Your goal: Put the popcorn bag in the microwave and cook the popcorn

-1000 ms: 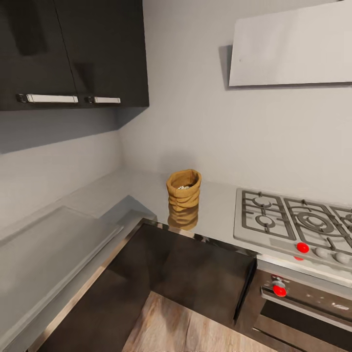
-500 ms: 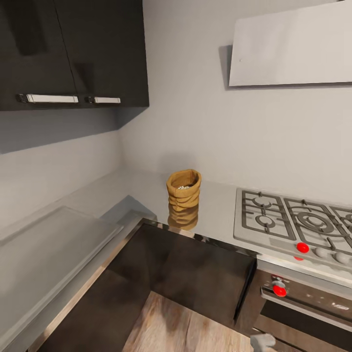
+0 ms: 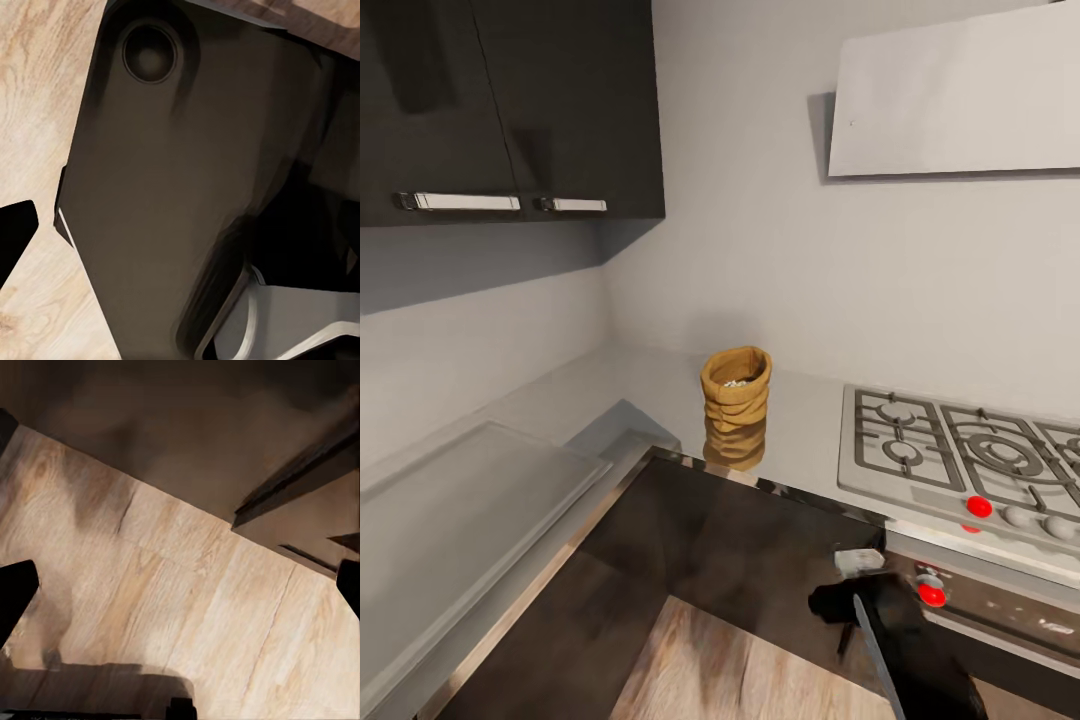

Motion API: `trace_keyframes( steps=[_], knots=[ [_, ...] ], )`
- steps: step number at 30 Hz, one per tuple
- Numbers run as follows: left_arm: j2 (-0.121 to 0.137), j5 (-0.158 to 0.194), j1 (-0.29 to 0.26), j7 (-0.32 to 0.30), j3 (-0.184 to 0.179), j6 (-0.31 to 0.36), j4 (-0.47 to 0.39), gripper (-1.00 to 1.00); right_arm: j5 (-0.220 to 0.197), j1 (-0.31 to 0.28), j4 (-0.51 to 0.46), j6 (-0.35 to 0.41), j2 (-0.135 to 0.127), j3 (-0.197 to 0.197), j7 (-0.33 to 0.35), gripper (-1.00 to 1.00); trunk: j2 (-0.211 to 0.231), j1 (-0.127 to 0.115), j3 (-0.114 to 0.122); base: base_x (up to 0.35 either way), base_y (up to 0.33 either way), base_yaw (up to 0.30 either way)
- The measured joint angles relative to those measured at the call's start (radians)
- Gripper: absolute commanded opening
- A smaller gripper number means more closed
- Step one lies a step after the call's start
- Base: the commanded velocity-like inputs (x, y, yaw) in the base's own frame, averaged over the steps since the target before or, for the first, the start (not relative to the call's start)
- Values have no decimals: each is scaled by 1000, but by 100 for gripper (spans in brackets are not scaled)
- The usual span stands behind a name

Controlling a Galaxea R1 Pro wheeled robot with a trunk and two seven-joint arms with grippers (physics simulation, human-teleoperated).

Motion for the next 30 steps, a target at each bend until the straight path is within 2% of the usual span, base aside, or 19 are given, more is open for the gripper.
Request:
trace_keyframes(
  steps=[1, 2, 7, 13, 16, 22, 26, 28, 30],
  knots=[
    [0, 0, 0, 0, 0, 0, 0, 100, 0, -14, -13, 0, 12, 3, 0, 100, 0, 0, 0, 0, 0, 0],
    [0, 0, 0, 0, 0, 0, 0, 100, -4, -75, -30, 0, 48, 17, 0, 100, 0, 0, 0, 0, 0, 0],
    [1, 0, 0, 0, 0, 0, 0, 100, 6, -211, -33, 0, 112, 58, -6, 100, 0, 0, 0, 0, 0, 0],
    [1, 0, 0, 0, 0, 0, 0, 100, 7, -398, -14, 0, 112, 69, -10, 100, 0, 0, 0, 0, 0, 0],
    [0, 0, 0, 0, 0, 0, 0, 100, 8, -484, 29, 0, 112, 70, -13, 100, 0, 0, 0, 0, 0, 0],
    [0, 0, 0, 0, 0, 0, -1, 100, 9, -709, 253, 0, 112, 68, -22, 100, 0, 0, 0, 0, 0, 0],
    [0, 0, 0, 0, 0, 0, -2, 100, 12, -831, 377, 0, 112, 60, -46, 100, 0, 0, 0, 0, 0, 0],
    [0, 0, 0, 0, 0, 0, -2, 100, 13, -916, 460, 0, 112, 46, -52, 100, 0, 0, 0, 0, 0, 0],
    [0, 0, 0, 0, 0, 0, -2, 100, 13, -969, 517, 0, 112, 26, -55, 100, 0, 0, 0, 0, 0, 0]
  ],
)
